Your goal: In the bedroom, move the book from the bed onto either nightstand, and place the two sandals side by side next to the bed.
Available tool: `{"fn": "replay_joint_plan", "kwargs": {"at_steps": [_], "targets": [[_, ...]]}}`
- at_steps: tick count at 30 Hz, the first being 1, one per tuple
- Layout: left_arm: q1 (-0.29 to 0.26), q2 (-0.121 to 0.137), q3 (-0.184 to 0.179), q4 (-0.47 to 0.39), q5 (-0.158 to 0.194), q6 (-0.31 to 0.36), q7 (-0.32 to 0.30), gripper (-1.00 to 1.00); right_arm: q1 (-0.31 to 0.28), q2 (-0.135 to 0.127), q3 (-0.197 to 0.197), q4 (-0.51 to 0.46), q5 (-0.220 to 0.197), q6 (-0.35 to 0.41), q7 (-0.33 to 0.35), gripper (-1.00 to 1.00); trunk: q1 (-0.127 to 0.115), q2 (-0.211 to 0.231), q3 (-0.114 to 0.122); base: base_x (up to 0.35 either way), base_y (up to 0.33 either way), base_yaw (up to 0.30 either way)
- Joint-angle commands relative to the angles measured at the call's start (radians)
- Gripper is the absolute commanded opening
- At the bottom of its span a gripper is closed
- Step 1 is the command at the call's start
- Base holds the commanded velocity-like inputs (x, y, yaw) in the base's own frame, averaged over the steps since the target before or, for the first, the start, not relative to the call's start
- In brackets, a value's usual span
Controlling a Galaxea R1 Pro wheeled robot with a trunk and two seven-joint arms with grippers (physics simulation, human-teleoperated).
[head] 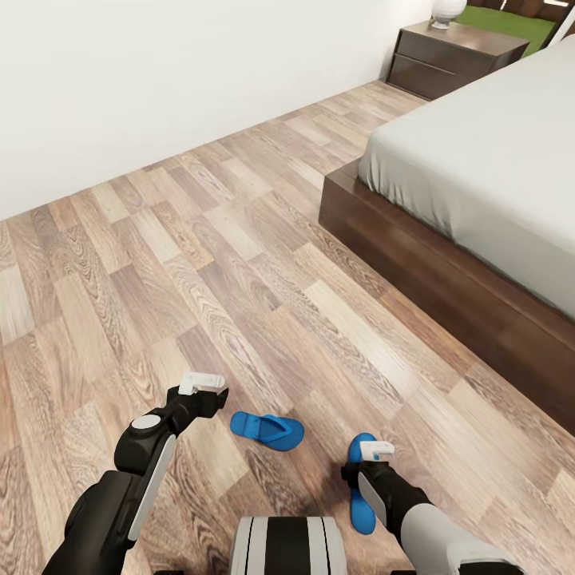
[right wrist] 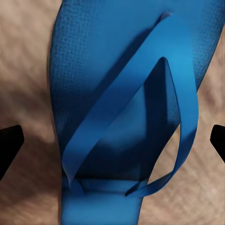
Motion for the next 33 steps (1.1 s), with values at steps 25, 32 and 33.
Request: {"fn": "replay_joint_plan", "kwargs": {"at_steps": [25, 32, 33], "targets": [[0.0, 0.001, -0.026, -0.001, -0.002, 0.005, -0.003, 1.0, -0.002, 0.001, 0.0, -0.002, 0.0, 0.006, -0.003, 1.0, 0.002, -0.001, -0.02, 0.0, 0.0, 0.0], [0.0, 0.001, -0.027, -0.001, -0.002, 0.005, -0.003, 1.0, -0.003, 0.001, 0.0, -0.002, 0.0, 0.006, -0.003, 1.0, 0.002, -0.001, -0.02, 0.0, 0.0, 0.0], [0.0, 0.001, -0.027, -0.001, -0.002, 0.005, -0.003, 1.0, -0.003, 0.0, 0.0, -0.002, 0.0, 0.006, -0.003, 1.0, 0.002, -0.001, -0.02, 0.0, 0.0, 0.0]]}}
